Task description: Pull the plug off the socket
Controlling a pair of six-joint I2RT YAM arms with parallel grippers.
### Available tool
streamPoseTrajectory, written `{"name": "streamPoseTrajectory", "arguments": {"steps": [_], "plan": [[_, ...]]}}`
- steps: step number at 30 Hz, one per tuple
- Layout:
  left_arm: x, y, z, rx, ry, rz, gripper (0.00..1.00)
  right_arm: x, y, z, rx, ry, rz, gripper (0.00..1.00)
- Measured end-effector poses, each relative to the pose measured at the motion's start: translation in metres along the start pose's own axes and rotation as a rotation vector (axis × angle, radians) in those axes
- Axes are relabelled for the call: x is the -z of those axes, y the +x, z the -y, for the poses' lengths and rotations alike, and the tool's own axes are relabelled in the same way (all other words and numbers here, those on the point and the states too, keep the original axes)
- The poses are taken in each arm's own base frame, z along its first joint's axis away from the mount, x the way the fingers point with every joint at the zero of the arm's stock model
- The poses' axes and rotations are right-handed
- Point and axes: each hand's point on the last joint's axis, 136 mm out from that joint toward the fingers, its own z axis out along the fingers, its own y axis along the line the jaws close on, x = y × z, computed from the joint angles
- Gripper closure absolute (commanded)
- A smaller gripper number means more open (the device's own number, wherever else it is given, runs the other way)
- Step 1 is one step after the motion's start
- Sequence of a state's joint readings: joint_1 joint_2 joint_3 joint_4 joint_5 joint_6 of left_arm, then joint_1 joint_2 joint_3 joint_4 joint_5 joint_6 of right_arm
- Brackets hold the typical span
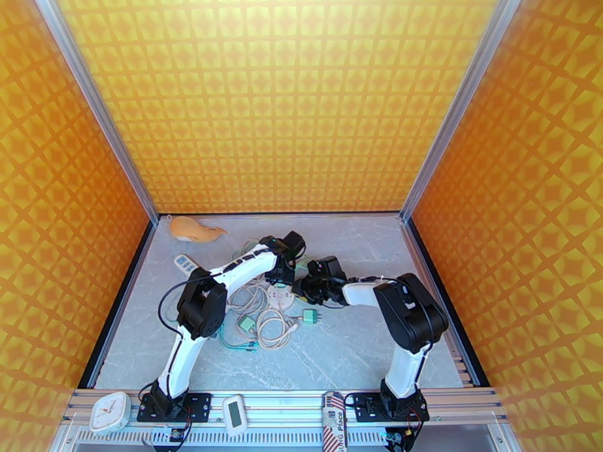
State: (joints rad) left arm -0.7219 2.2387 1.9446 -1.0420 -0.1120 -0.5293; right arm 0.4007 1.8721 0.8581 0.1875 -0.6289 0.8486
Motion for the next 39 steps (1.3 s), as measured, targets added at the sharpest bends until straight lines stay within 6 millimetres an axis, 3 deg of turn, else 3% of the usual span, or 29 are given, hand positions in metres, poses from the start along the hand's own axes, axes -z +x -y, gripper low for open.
{"name": "streamPoseTrajectory", "arguments": {"steps": [12,19,24,29,39], "plan": [[0.002,-0.003,0.004,0.004,0.025,0.008,0.98,0.002,-0.002,-0.003,-0.049,-0.049,0.024,0.56],[-0.001,-0.003,0.005,-0.005,0.027,0.000,0.98,0.002,-0.001,-0.002,-0.054,-0.058,0.030,0.62],[-0.008,0.000,0.004,-0.016,0.017,-0.015,0.99,0.000,0.003,0.000,-0.048,-0.045,0.017,0.78],[-0.008,-0.001,0.002,-0.018,0.004,-0.009,0.99,0.000,0.001,0.001,-0.042,0.019,-0.006,0.74],[-0.008,-0.002,0.000,-0.017,-0.010,0.001,1.00,-0.003,0.002,0.003,-0.060,0.086,-0.046,0.79]]}}
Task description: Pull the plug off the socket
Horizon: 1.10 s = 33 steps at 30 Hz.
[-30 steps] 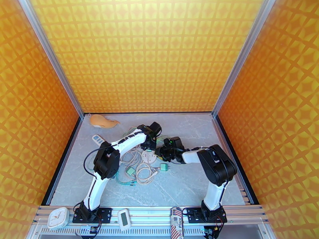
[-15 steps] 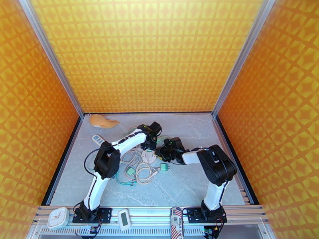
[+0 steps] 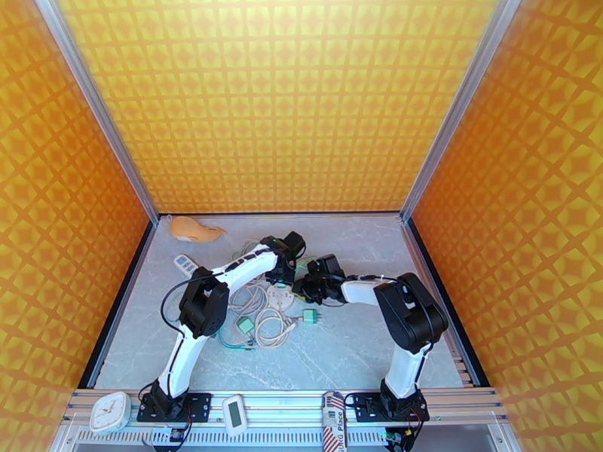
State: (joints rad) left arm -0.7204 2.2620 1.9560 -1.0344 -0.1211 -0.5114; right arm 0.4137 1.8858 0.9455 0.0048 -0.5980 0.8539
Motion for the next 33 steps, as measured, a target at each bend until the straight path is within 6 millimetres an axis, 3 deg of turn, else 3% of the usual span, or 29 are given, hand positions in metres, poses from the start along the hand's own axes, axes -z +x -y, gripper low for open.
{"name": "streamPoseTrajectory", "arguments": {"steps": [24,33], "plan": [[0.0016,0.0002,-0.0068,0.067,0.055,-0.012,1.00,-0.0027,0.0005,-0.0009,0.060,0.088,-0.003,0.82],[0.0061,-0.0006,-0.0061,0.020,-0.059,0.063,1.00,-0.0027,0.0014,-0.0001,0.059,0.091,-0.007,0.82]]}}
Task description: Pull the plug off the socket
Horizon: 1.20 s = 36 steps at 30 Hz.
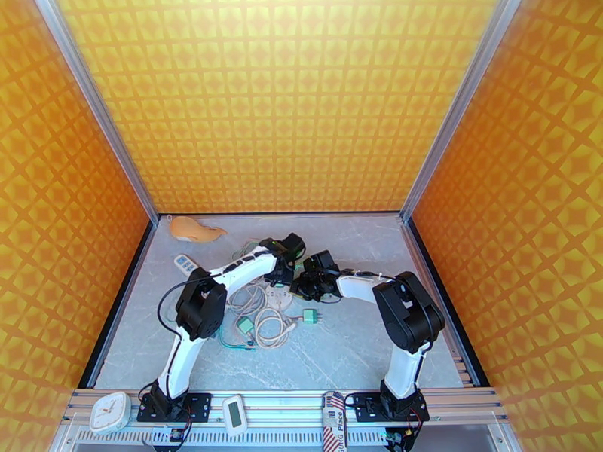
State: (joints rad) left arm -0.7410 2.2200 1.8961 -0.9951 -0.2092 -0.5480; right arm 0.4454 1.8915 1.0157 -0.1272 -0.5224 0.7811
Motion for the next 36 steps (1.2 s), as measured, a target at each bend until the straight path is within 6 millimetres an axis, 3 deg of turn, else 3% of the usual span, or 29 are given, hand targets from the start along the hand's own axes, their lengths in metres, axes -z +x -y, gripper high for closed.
{"name": "streamPoseTrajectory", "arguments": {"steps": [14,27,36], "plan": [[-0.0027,0.0009,-0.0058,0.050,0.078,-0.061,1.00,-0.0028,0.0008,-0.0031,0.017,-0.001,0.007,0.82],[0.0067,0.0026,-0.0065,-0.040,-0.106,0.038,1.00,-0.0040,0.0054,-0.0043,0.017,-0.003,-0.010,0.82],[0.0034,0.0022,-0.0095,-0.006,-0.046,-0.006,1.00,-0.0052,0.0051,-0.0056,0.022,-0.007,-0.007,0.82]]}}
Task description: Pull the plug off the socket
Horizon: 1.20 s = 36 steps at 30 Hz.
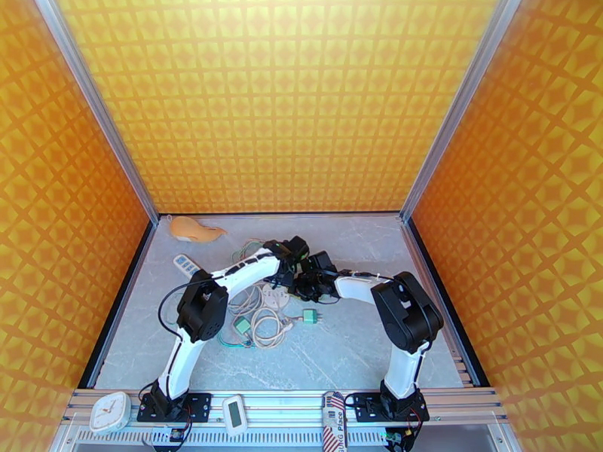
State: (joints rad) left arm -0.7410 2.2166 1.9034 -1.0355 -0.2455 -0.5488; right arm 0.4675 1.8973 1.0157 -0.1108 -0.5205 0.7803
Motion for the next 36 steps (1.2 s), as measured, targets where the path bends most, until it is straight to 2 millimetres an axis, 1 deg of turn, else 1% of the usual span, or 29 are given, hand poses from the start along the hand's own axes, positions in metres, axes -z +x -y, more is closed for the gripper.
{"name": "streamPoseTrajectory", "arguments": {"steps": [2,6,9,11,16,26,36], "plan": [[-0.001,0.001,-0.002,0.013,0.023,-0.017,1.00,-0.001,0.000,-0.001,0.007,0.000,0.005,0.81],[-0.002,0.005,-0.001,0.015,0.056,-0.037,1.00,0.004,0.000,-0.004,0.022,0.011,0.029,0.73],[-0.002,0.010,0.007,0.006,0.093,-0.060,1.00,0.013,0.005,0.001,0.028,0.039,0.055,0.68],[0.000,0.015,0.016,-0.004,0.120,-0.071,1.00,0.021,0.009,0.007,0.029,0.067,0.070,0.63],[0.003,0.023,0.029,-0.025,0.154,-0.081,1.00,0.032,0.018,0.018,0.035,0.098,0.094,0.59],[0.003,0.023,0.029,-0.026,0.152,-0.083,1.00,0.028,0.017,0.015,0.018,0.023,0.130,0.56],[0.003,0.019,0.023,-0.017,0.137,-0.075,1.00,0.021,0.014,0.010,-0.033,-0.036,0.125,0.51]]}}
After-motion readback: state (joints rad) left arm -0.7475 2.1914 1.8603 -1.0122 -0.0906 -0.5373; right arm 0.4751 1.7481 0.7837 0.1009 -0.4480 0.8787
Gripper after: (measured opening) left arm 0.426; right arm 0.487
